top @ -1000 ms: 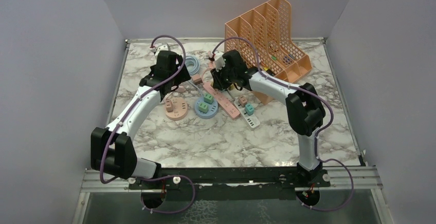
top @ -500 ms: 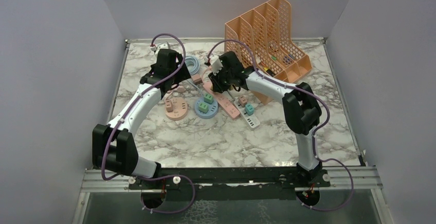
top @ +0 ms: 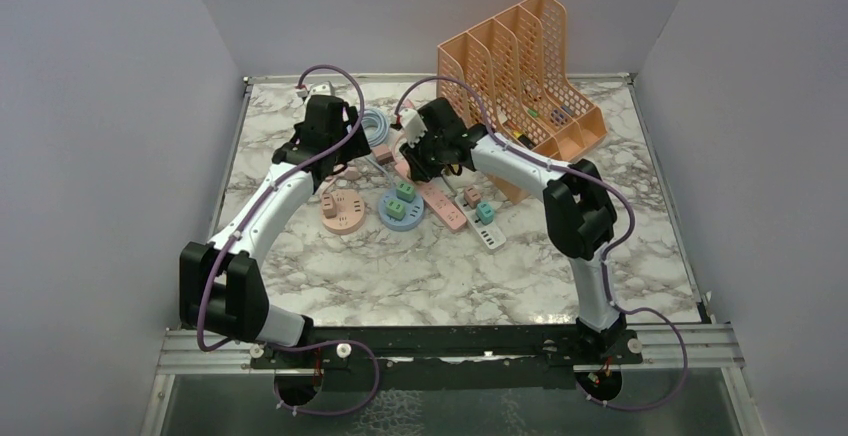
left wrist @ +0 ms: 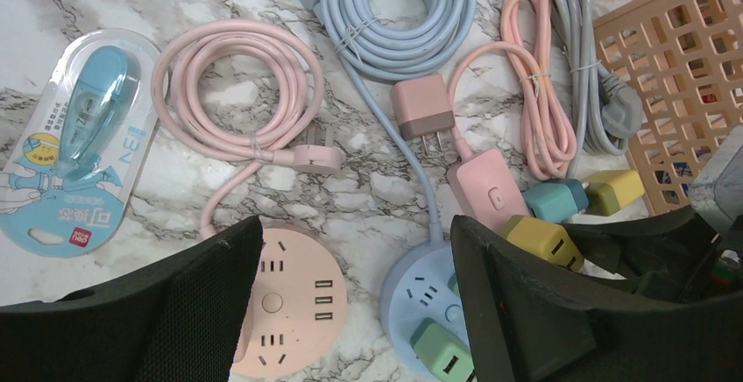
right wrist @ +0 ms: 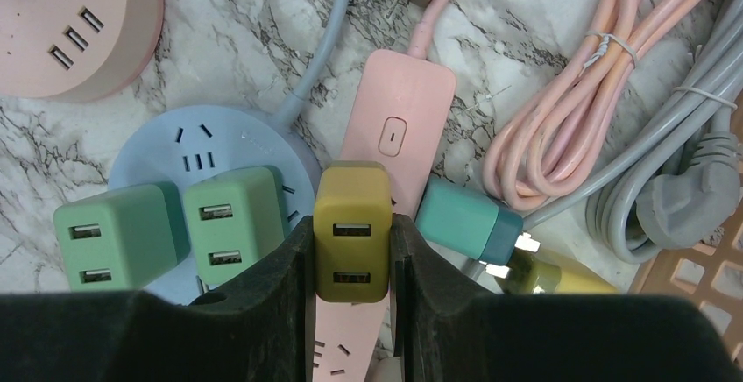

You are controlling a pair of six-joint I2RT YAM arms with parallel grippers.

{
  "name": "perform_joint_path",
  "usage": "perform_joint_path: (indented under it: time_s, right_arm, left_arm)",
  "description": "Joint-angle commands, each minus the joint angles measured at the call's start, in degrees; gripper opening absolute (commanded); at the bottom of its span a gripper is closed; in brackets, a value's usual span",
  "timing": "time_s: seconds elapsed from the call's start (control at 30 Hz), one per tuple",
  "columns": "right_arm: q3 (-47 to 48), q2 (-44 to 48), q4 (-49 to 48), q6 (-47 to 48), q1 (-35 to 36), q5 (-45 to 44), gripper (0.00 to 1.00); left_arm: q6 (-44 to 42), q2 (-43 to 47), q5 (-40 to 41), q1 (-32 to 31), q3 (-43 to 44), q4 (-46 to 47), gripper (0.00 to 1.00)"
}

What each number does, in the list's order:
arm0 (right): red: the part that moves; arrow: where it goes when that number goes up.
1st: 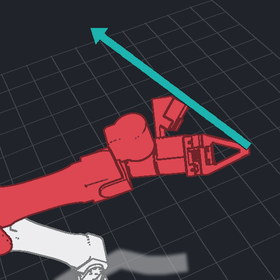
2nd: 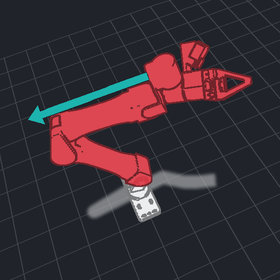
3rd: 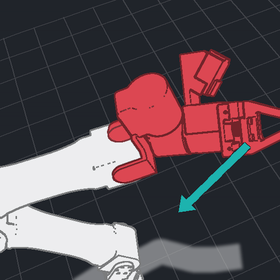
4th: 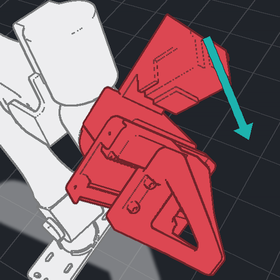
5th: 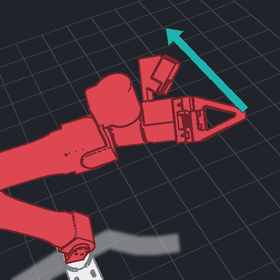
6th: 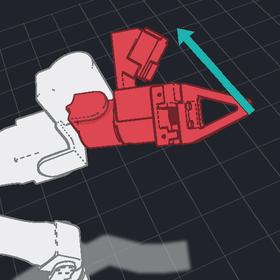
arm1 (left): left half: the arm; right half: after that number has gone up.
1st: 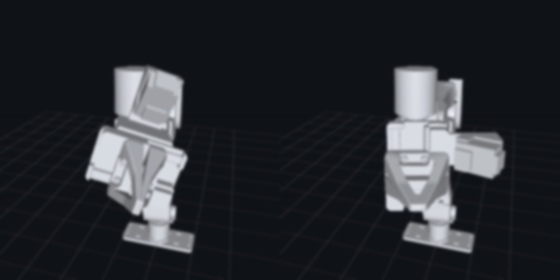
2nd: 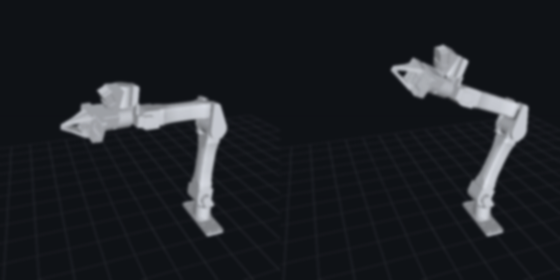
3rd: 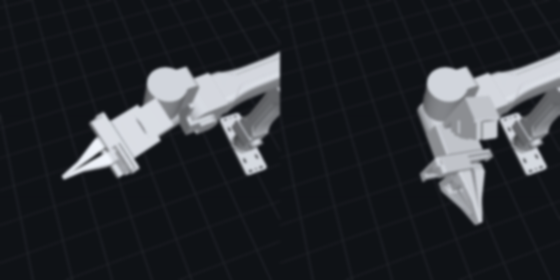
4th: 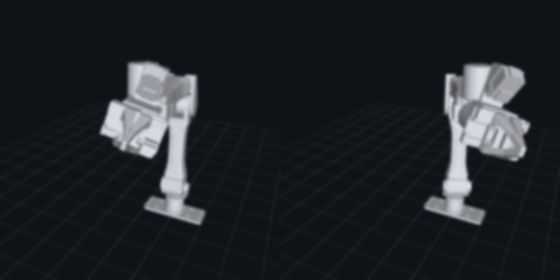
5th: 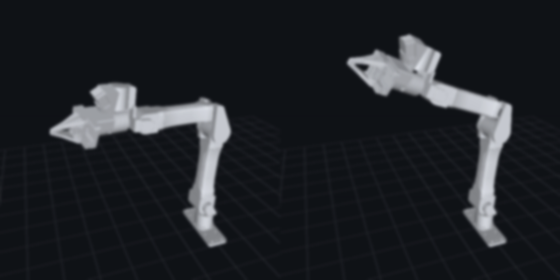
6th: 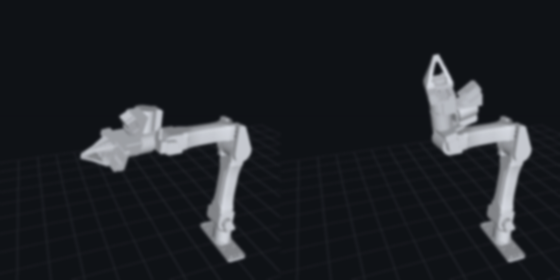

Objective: Insert the plug

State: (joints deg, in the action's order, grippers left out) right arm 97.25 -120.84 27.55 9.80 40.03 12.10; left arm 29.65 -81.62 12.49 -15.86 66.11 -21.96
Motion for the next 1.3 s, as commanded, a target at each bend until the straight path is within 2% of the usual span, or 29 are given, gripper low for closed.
perform_joint_path:
  time_s: [0.0,0.13,0.33,0.47,0.8,1.03,1.27]
  right_arm:
    - [2.55,-3.42,6.37,-0.02,0.49,-4.26,0.01]
    - [5.75,-3.90,11.21,-0.41,0.49,-6.15,0.01]
    - [8.67,-4.43,13.25,-2.19,0.49,-3.27,0.01]
    - [13.07,-7.59,17.90,-3.71,0.49,-6.57,0.01]
    - [12.65,-6.09,16.21,-3.73,0.48,-5.86,0.01]
    - [10.62,-8.67,16.09,-3.40,0.48,-7.82,0.01]
    - [9.21,-11.69,15.97,-4.56,0.56,-10.62,0.01]
  left_arm:
    - [-1.86,2.61,0.98,0.21,1.28,0.63,0.80]
    - [-2.56,3.54,1.39,0.22,1.54,0.61,0.80]
    - [-4.71,4.46,2.37,-0.04,2.63,0.89,0.80]
    - [-6.58,5.34,3.42,-0.67,3.44,0.94,0.81]
    - [-9.35,6.26,5.61,-2.21,4.02,1.01,0.83]
    - [-11.47,6.62,7.63,-2.41,5.17,0.90,0.89]
    - [-13.35,6.92,8.64,-2.41,7.37,0.44,0.99]
